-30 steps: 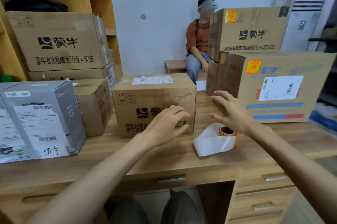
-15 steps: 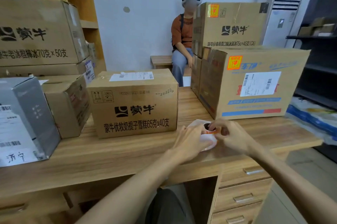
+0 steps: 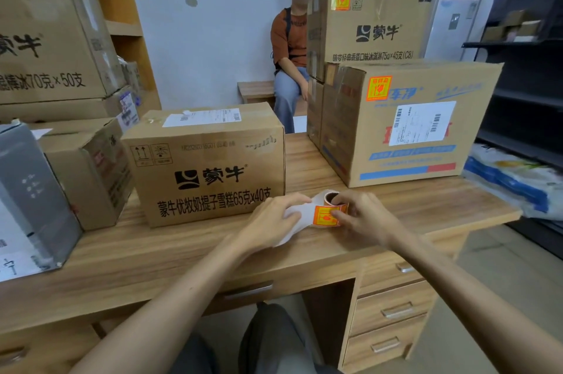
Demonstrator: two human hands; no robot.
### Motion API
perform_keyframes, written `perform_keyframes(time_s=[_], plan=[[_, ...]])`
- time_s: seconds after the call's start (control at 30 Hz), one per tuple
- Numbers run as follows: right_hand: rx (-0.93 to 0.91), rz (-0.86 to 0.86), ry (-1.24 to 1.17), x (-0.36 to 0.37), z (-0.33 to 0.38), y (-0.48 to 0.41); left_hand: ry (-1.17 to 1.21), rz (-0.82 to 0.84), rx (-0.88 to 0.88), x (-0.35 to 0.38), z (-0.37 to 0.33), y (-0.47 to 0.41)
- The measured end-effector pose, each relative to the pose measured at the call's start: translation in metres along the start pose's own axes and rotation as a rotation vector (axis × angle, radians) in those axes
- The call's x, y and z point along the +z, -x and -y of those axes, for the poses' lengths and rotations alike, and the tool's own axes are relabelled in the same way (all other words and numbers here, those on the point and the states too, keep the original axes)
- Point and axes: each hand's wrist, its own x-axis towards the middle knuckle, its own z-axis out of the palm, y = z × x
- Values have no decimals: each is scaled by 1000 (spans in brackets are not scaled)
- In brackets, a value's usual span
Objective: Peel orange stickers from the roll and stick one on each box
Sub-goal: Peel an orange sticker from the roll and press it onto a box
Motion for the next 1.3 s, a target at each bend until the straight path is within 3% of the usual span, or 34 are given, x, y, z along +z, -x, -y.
perform_keyframes(time_s=[0.17,0.57,1.0,1.3], plan=[[-56,-49,31,2,11,6,-63,-11,7,2,6,3],[-35,-247,44,23,20,12,317,-179,-122,29,3,3],[-67,-603,114,53,46,30,509,-202,-120,25,5,10],[-40,-525,-30,66,52,31,518,-100,-31,24,1,13]])
